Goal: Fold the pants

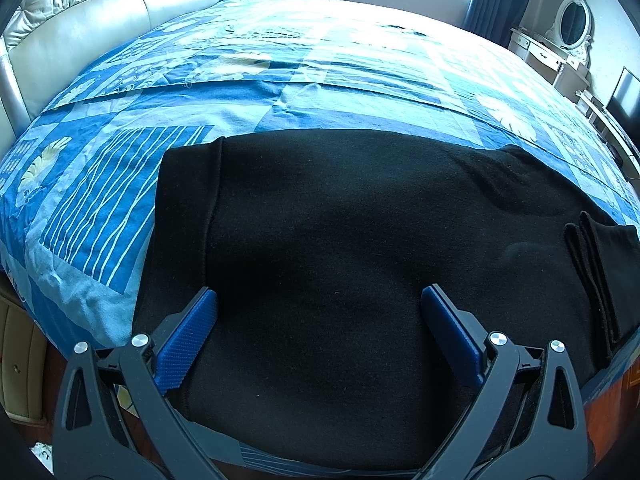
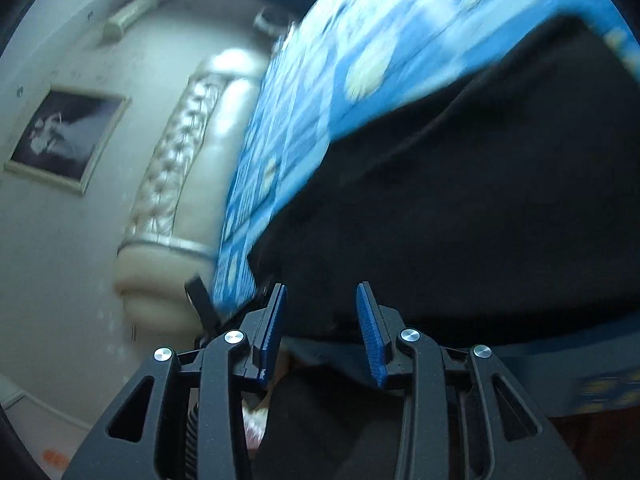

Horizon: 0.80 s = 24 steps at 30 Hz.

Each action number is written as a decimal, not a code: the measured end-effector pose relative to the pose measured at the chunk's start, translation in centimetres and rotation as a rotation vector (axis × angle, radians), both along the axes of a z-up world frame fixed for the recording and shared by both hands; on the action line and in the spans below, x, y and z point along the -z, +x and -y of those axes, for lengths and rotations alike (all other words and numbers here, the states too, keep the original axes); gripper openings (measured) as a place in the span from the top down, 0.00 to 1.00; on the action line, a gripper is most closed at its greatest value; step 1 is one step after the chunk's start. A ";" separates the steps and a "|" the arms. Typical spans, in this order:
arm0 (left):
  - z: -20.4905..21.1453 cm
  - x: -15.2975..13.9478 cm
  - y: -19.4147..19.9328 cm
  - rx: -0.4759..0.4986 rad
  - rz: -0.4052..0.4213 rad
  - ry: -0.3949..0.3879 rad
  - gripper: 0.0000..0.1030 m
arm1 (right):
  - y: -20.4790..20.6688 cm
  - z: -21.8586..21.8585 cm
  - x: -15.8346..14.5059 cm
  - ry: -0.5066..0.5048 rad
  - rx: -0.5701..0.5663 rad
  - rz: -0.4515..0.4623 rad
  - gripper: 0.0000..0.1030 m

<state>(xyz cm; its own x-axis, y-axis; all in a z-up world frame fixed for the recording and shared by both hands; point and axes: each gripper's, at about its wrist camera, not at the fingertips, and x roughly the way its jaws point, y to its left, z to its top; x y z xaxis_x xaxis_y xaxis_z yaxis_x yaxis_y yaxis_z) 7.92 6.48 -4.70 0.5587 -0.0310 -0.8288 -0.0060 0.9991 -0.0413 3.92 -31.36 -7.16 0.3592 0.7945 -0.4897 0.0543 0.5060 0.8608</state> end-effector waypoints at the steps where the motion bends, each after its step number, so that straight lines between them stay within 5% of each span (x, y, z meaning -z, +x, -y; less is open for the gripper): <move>1: 0.0 0.0 0.0 0.001 0.000 0.000 0.02 | 0.2 -0.9 0.4 -0.012 -0.020 -0.007 0.64; 4: 0.0 0.0 0.1 0.005 -0.005 -0.006 0.02 | 0.4 -2.6 2.6 -0.078 -0.052 -0.063 0.64; 8: -0.8 -0.6 0.2 0.021 -0.040 -0.051 0.02 | 0.0 -1.5 3.9 -0.001 -0.021 -0.077 0.64; 15: -9.8 -3.7 1.1 -0.051 -0.008 -0.322 0.02 | 0.1 -1.1 3.6 -0.020 -0.031 -0.061 0.64; 19: -14.2 -1.9 2.0 -0.046 -0.071 -0.486 0.02 | 0.1 -1.3 3.3 -0.007 -0.029 -0.059 0.62; 24: -14.8 0.8 2.6 0.009 -0.151 -0.610 0.02 | 0.2 -1.9 3.1 -0.003 -0.027 -0.051 0.58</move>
<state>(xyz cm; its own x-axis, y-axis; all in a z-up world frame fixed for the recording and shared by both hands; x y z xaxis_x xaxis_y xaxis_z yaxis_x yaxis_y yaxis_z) 10.51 21.31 -5.55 0.4345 -0.5269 -0.7304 -0.0484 0.7962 -0.6031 4.11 -29.45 -10.24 0.3124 0.8018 -0.5094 0.0845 0.5106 0.8556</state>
